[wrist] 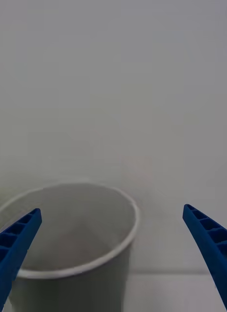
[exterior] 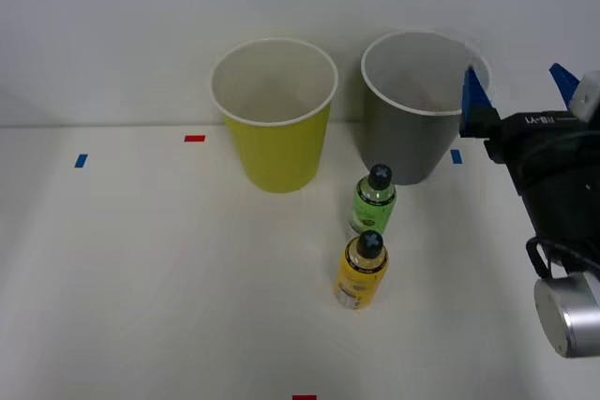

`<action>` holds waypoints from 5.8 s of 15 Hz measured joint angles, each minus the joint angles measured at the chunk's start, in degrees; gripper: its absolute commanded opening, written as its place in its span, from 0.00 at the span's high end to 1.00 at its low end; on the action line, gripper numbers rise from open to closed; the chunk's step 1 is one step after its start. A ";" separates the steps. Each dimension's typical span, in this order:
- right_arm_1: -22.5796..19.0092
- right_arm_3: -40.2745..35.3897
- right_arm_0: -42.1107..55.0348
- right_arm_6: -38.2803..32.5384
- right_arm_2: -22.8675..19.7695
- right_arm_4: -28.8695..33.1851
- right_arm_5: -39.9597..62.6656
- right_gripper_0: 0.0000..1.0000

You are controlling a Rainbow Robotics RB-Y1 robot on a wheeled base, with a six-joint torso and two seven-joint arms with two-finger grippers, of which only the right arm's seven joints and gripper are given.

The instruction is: Put cans in the gray bin, plastic bottles in the light green bin

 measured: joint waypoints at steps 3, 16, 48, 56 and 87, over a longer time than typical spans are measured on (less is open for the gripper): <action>-0.66 -4.95 11.15 -0.04 1.06 6.73 -0.39 0.00; 1.88 -6.72 38.04 -2.77 1.89 13.72 -10.66 0.00; 10.01 27.40 37.26 -30.50 -0.61 26.04 -59.48 0.00; 12.01 29.96 34.89 -28.87 -7.08 37.90 -66.54 0.00; 9.94 29.99 33.73 -39.20 -10.13 38.06 -69.38 0.00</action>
